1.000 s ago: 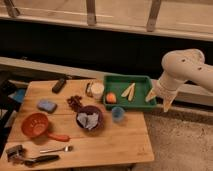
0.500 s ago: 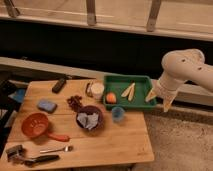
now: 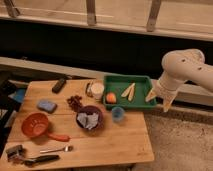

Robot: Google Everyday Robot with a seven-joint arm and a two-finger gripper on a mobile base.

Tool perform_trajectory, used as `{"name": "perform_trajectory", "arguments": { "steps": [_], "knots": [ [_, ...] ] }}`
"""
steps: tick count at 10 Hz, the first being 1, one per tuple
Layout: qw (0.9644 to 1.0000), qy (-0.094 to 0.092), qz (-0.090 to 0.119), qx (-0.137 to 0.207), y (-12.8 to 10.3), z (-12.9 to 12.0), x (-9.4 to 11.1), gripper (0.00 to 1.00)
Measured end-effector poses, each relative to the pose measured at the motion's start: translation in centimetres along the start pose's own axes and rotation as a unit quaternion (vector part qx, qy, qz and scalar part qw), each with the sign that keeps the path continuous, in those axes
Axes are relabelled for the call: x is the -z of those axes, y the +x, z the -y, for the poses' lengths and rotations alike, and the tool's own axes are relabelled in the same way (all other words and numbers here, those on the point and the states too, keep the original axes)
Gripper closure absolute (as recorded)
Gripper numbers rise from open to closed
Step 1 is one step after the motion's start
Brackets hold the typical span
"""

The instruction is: Place pepper in table surface

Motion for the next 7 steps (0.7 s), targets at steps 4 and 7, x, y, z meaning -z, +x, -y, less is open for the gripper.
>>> {"name": "perform_trajectory", "arguments": {
  "steps": [4,7],
  "knots": [
    [0.9994,-0.012,0.011,0.030,0.0,-1.2,1.1,0.35],
    [0.9959,-0.011,0.025,0.086,1.5,-6.3,1.7,0.35]
  ]
}}
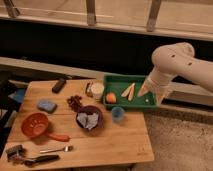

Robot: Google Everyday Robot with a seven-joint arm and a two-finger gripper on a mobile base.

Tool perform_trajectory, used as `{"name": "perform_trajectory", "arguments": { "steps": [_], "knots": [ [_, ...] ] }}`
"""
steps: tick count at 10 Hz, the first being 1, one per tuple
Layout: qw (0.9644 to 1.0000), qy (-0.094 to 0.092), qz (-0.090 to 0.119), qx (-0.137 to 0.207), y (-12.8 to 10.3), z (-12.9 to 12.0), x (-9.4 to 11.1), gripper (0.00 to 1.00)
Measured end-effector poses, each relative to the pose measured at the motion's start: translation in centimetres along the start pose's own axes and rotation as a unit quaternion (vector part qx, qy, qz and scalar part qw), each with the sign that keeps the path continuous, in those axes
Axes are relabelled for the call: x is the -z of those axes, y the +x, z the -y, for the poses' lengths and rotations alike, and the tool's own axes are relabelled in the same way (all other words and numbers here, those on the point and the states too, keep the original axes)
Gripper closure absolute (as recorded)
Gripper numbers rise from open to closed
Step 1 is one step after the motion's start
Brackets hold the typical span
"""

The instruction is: Place pepper in table surface

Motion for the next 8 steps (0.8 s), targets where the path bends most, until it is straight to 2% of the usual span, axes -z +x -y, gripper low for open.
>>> {"name": "perform_trajectory", "arguments": {
  "steps": [3,5,7,8],
  "knots": [
    [0.9972,-0.012,0.003,0.073,2.1,-7.7,0.1,0.35],
    [0.9916,-0.027,-0.004,0.126,4.4,-12.2,0.3,0.35],
    [0.9785,-0.055,-0.026,0.197,8.5,-16.0,0.8,0.35],
    [0.9743,-0.061,-0.031,0.215,9.5,-16.7,1.0,0.35]
  ]
}}
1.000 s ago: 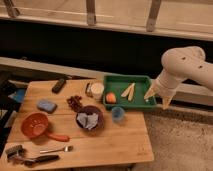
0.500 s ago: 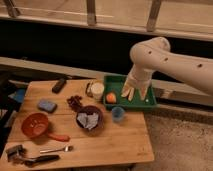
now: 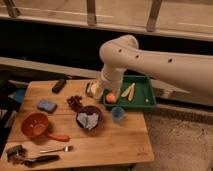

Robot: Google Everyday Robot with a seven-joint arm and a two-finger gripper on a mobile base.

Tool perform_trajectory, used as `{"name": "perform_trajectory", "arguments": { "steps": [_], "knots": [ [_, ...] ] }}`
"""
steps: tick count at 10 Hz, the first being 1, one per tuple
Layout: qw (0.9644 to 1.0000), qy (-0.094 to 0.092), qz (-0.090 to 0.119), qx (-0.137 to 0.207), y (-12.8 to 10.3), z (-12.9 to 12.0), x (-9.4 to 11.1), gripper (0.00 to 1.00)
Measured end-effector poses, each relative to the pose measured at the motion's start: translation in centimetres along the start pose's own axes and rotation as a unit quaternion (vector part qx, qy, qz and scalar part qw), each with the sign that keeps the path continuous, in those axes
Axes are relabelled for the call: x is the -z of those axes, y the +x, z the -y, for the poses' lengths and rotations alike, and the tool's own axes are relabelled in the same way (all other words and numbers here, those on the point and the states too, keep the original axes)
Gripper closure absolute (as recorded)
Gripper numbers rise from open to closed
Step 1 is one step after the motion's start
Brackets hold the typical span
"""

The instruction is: Place pepper in table surface

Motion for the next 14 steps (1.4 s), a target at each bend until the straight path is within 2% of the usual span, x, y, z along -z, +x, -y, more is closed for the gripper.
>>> {"name": "perform_trajectory", "arguments": {
  "steps": [4,6,8,9,10,12,14],
  "knots": [
    [1.0000,0.002,-0.001,0.003,-0.1,0.3,-0.1,0.35],
    [0.9992,0.008,0.001,0.040,-0.7,-0.7,-0.4,0.35],
    [0.9957,0.014,0.002,0.092,-1.5,-4.1,-1.2,0.35],
    [0.9928,0.015,0.001,0.119,-1.8,-6.4,-1.7,0.35],
    [0.9877,0.014,-0.001,0.156,-2.0,-9.6,-2.4,0.35],
    [0.9783,0.011,-0.007,0.207,-1.9,-13.9,-3.6,0.35],
    [0.9614,-0.002,-0.026,0.274,-0.9,-19.1,-5.1,0.35]
  ]
}}
